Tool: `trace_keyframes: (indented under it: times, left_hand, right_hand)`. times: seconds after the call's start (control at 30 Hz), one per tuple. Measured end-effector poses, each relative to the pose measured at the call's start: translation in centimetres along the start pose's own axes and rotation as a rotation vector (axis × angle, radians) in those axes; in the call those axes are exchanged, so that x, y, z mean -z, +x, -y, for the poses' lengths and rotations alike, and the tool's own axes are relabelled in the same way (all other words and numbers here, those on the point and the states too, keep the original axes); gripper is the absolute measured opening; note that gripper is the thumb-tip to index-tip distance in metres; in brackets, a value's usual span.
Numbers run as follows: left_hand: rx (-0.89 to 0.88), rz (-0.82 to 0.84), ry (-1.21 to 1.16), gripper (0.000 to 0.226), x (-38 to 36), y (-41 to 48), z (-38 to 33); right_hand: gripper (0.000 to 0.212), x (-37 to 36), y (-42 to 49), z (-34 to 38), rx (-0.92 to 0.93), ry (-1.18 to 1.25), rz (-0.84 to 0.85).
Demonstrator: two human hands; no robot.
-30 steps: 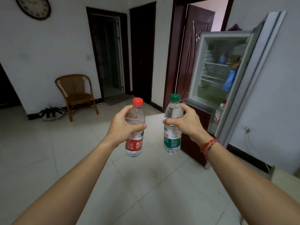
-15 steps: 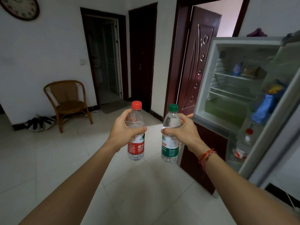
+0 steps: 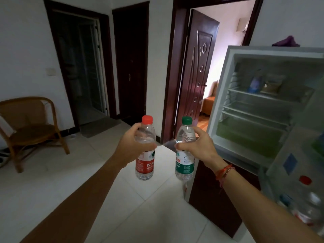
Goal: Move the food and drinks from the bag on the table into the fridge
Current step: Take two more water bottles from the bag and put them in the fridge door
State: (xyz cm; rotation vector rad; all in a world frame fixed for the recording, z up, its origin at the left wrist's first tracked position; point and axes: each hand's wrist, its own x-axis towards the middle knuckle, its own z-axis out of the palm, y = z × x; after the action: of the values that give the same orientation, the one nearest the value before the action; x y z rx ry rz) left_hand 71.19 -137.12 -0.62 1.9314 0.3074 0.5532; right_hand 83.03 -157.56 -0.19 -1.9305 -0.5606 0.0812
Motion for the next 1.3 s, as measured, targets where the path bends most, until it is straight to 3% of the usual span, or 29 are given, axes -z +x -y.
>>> trace_keyframes:
  times: [0.4,0.57,0.83,0.93,1.17,1.3]
  left_hand:
    - [-0.095,0.101,0.024,0.055,-4.6,20.3,4.8]
    - [-0.076,0.133,0.006,0.06,-7.6,29.5,7.0]
    - [-0.135,0.248,-0.004,0.05,-15.5,44.6,6.9]
    - [-0.164,0.333,-0.034,0.047,-18.7,48.6,6.8]
    - [-0.16,0.559,-0.155,0.07,-27.9,54.9,6.3]
    - [-0.19,0.715,-0.2,0.066,-33.6,56.9,5.4]
  right_hand:
    - [0.057,-1.0,18.5,-5.6,-0.087,0.001,-0.119]
    - [0.061,-0.9,27.4,-8.6,-0.092,0.028,-0.142]
    - [0.052,3.6,40.4,-13.2,-0.168,0.02,-0.231]
    - [0.05,5.8,42.8,-14.6,-0.21,-0.002,-0.276]
    - [0.056,12.0,44.6,-18.4,-0.32,-0.027,-0.431]
    - [0.055,15.3,44.0,-20.1,-0.371,-0.059,-0.541]
